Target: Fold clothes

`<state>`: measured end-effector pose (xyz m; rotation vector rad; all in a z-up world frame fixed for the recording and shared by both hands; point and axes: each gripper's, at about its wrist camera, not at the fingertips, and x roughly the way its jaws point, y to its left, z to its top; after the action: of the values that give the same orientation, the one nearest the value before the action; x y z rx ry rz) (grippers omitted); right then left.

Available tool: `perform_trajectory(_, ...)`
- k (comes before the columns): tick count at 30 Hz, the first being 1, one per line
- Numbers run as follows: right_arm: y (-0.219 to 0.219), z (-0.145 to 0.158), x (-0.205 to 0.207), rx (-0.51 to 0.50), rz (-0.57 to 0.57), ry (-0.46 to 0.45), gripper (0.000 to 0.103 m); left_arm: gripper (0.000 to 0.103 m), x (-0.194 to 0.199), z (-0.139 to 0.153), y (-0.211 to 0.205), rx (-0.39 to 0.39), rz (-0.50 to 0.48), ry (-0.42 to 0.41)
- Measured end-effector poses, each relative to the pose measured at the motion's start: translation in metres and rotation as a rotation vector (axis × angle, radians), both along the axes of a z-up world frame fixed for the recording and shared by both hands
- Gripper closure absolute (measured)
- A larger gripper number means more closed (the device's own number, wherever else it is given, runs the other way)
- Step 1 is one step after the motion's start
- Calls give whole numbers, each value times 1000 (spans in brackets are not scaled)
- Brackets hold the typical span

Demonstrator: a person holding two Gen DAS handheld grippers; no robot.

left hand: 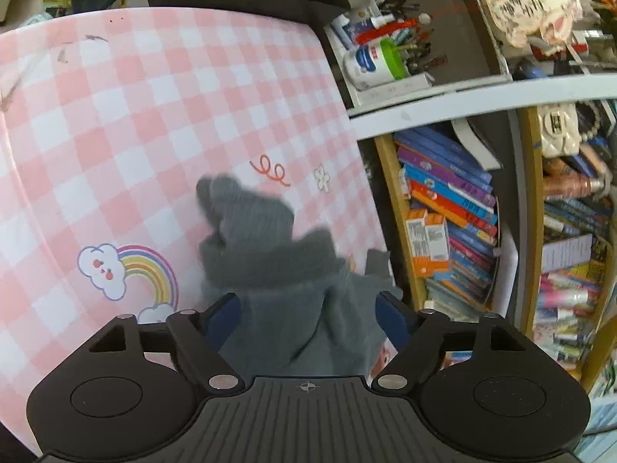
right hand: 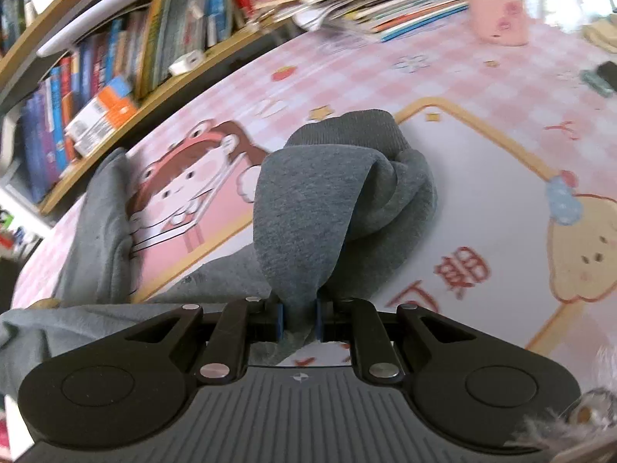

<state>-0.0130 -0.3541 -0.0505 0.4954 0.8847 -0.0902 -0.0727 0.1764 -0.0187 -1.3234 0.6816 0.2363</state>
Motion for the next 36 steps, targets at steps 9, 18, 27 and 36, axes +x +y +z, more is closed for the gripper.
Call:
perform_trajectory(9,4,-1,-5,-12,4,-8,91,26,27,24,-7,228,-55,4)
perform_trajectory(18,2,-2,-3,1,23,-11,91,35,46,17,-20,-67,-34,3)
perform_trajectory(27,-9,-5,-3,55,56,-31,90,102,48,-26,-31,-82,79,151)
perform_trajectory(36,-14,-4,3,71,91,-9,90,102,-13,11,-46,130,-55,3)
